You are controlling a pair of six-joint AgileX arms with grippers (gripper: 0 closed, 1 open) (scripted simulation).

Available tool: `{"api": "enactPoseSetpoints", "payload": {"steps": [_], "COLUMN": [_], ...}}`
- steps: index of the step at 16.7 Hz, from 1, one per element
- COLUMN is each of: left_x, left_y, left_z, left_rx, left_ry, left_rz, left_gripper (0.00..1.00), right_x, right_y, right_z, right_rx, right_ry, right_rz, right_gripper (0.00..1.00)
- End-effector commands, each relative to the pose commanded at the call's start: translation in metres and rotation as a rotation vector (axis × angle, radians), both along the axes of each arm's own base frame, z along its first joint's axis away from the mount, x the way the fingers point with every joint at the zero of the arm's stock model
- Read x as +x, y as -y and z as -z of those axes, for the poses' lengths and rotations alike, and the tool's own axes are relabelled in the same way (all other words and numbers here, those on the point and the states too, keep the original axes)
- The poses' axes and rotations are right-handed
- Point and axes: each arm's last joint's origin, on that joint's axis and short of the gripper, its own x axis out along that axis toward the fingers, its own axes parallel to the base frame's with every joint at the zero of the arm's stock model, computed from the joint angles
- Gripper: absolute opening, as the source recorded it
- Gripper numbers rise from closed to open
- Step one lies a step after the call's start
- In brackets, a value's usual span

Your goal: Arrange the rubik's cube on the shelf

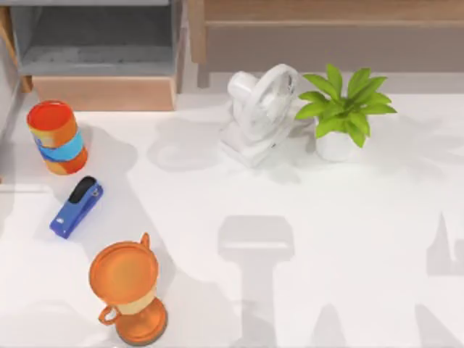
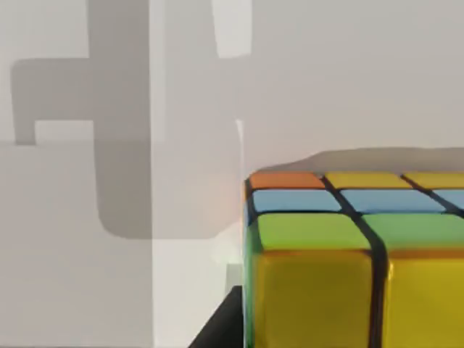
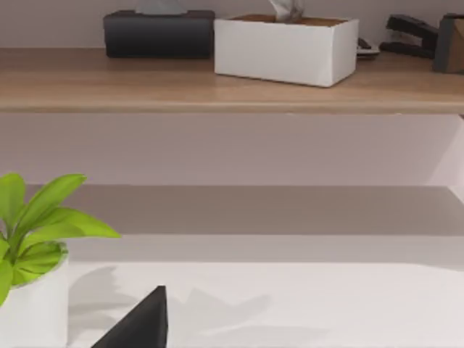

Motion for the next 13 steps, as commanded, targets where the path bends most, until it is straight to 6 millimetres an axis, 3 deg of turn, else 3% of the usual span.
{"api": "enactPoseSetpoints", "payload": {"steps": [7, 13], "left_x": [-0.001, -0.017], "left_y": [-0.002, -0.015], "left_z": [0.000, -0.006], "left_rx": [-0.010, -0.148], "left_ry": [-0.002, -0.042], "left_rz": [-0.011, -0.142], "left_gripper": [0.00, 0.00], "right_x": [0.000, 0.000], "right_y": [0.000, 0.000], "right_z": [0.000, 0.000], "right_rx": [0.000, 0.000], "right_ry": [0.000, 0.000], "right_rz": [0.000, 0.000], "right_gripper": [1.00, 1.00]}}
